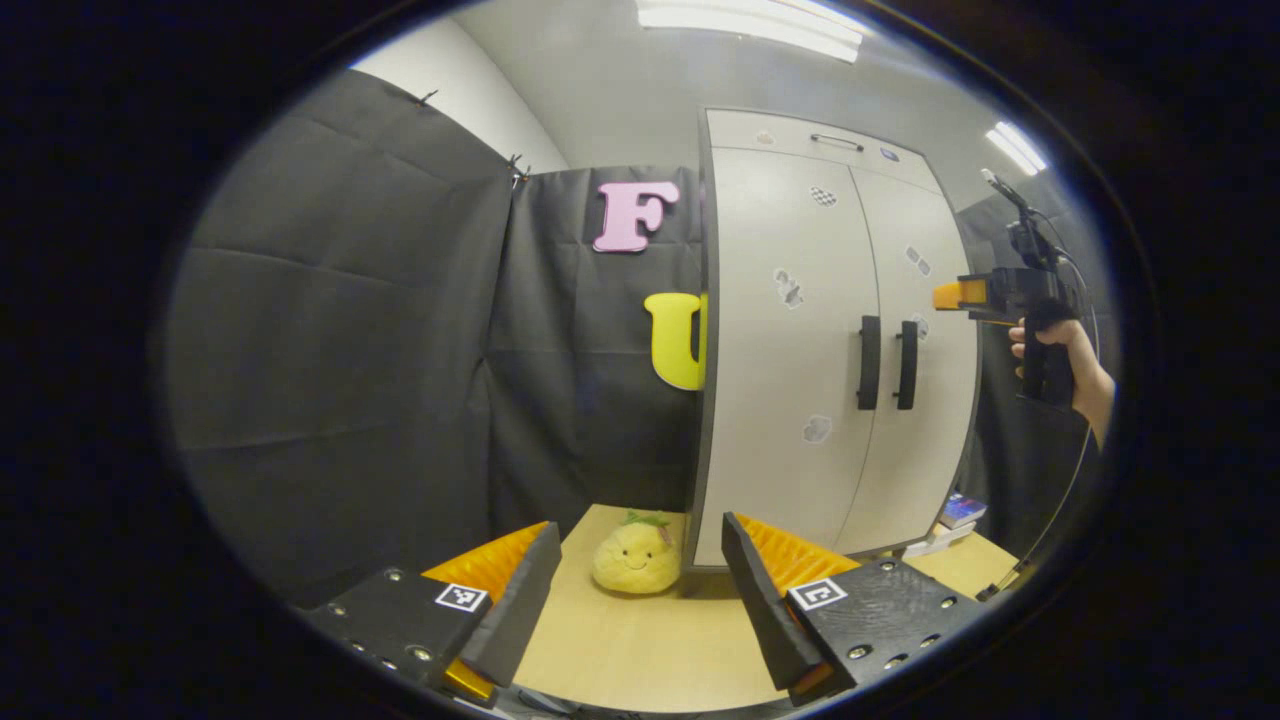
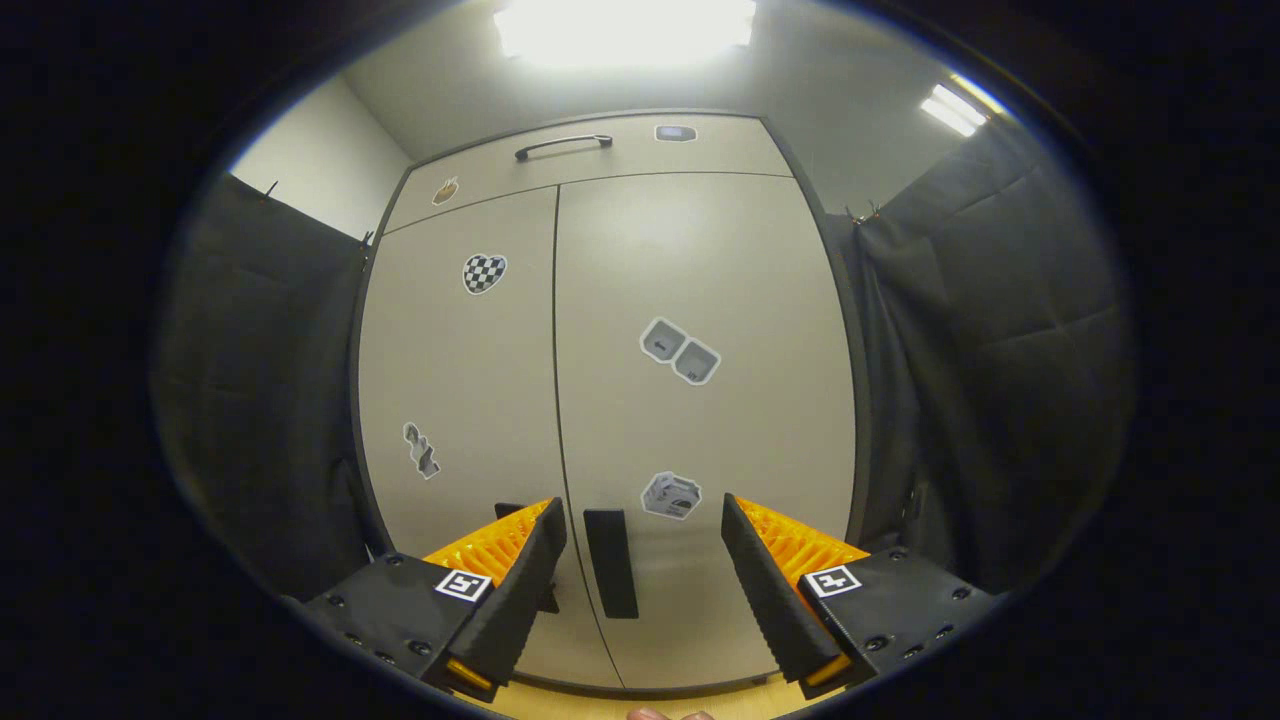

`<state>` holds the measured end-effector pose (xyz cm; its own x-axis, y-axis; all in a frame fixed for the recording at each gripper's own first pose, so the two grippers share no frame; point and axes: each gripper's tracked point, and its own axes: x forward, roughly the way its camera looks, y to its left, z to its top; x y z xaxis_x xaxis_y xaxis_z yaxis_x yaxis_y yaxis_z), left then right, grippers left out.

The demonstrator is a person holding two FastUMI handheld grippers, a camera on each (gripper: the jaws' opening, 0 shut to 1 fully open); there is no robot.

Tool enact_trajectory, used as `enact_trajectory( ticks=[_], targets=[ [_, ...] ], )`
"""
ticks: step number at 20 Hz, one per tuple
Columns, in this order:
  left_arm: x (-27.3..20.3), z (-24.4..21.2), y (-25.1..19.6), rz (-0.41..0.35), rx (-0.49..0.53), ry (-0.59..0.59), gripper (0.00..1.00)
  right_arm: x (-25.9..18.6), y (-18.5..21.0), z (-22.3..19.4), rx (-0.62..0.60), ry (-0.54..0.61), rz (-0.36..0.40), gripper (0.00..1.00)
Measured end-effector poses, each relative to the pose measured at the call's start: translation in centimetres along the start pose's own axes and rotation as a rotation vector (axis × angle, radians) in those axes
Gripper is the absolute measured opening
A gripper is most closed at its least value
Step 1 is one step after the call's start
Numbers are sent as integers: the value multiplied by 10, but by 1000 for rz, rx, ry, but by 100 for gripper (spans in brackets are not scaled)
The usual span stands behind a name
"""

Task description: Open the right door of the double-door shoe cabinet with the right hand, and open the left door with the left hand.

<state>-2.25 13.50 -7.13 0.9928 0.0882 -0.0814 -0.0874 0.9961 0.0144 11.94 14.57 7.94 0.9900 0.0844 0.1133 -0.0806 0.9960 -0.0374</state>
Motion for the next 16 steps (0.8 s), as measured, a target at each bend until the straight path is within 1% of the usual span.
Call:
enact_trajectory(
  ticks=[1,2,6,8,9,12,13,14,15,16],
  targets=[
    [3,-3,2,-1,-5,1,92,7,3,-2,-6,-3,-3,98],
    [7,-4,4,-3,-12,4,93,13,4,-4,-10,-2,-9,98],
    [19,-11,13,-20,-43,19,92,36,11,-19,-13,21,-23,98],
    [25,-11,16,-26,-37,22,93,46,11,-29,-17,39,-41,98],
    [29,-10,16,-28,-29,19,92,52,11,-34,-16,49,-51,98],
    [42,-10,21,-36,-17,18,92,63,9,-48,-9,74,-76,98],
    [43,-12,23,-39,-19,21,92,67,9,-53,-7,85,-81,92],
    [45,-13,25,-41,-21,24,92,69,10,-57,-5,98,-80,98],
    [46,-14,26,-44,-23,25,92,72,11,-62,-5,110,-80,92],
    [46,-14,27,-46,-23,26,93,75,12,-66,-6,120,-81,97]
  ],
)
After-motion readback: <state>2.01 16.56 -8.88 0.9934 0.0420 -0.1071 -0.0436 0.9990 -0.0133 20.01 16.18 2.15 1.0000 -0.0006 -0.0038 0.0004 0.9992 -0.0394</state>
